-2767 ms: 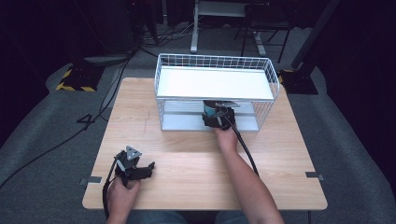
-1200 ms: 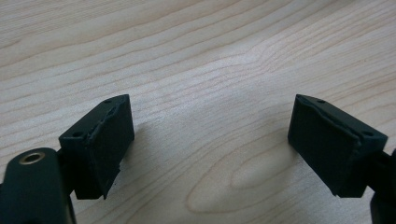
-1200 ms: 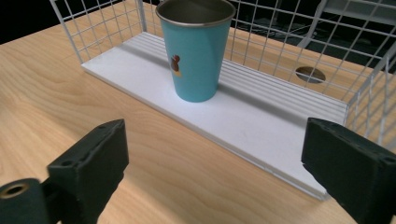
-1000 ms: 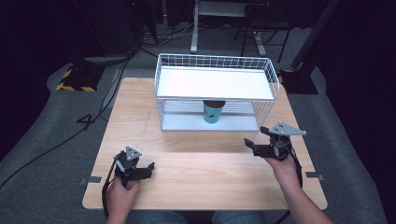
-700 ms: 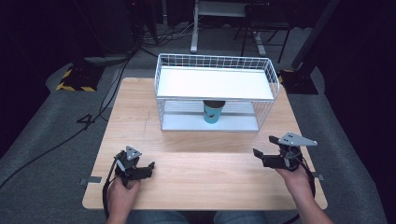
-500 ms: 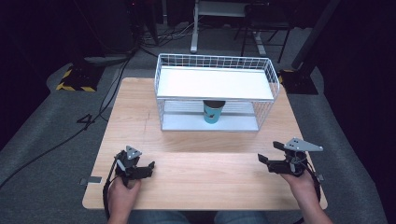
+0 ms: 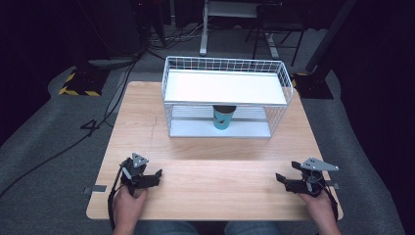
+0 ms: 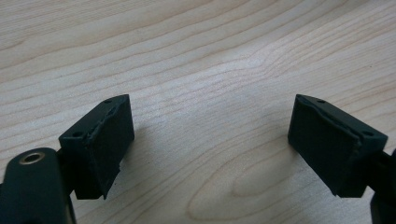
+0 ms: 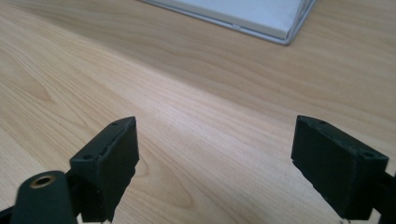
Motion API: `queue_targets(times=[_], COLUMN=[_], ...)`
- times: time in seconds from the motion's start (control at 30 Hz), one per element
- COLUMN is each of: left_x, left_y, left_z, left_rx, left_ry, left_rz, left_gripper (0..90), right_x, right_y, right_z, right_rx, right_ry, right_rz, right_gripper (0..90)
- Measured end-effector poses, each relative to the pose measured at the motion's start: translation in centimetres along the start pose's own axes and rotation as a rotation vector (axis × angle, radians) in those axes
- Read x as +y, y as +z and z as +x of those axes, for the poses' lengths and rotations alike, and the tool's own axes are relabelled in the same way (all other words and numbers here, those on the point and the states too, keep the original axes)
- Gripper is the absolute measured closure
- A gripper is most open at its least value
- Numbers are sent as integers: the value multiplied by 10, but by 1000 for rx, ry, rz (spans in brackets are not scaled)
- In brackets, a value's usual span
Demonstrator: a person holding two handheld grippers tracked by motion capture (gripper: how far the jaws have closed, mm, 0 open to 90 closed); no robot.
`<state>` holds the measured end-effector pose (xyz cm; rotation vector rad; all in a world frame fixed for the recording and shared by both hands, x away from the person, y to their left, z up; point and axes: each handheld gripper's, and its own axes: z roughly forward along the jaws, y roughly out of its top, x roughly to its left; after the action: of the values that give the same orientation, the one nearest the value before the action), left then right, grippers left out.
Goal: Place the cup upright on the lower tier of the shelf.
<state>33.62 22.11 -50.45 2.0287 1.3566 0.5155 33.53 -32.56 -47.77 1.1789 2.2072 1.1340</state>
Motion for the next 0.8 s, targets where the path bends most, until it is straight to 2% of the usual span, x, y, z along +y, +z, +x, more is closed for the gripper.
queue_targets(times=[0.23, 0.47, 0.8], left_x=[0, 0, 0], left_y=[0, 0, 0], left_z=[0, 0, 0], left_rx=[0, 0, 0], left_ry=[0, 0, -1], left_rz=[0, 0, 2], left_gripper=[150, 150, 149], right_x=[-15, -20, -21], right_y=[10, 17, 17], right_z=[-1, 4, 4], right_rx=[-20, -23, -33], right_ry=[-1, -35, -22], right_rz=[61, 112, 111], right_gripper=[153, 144, 124])
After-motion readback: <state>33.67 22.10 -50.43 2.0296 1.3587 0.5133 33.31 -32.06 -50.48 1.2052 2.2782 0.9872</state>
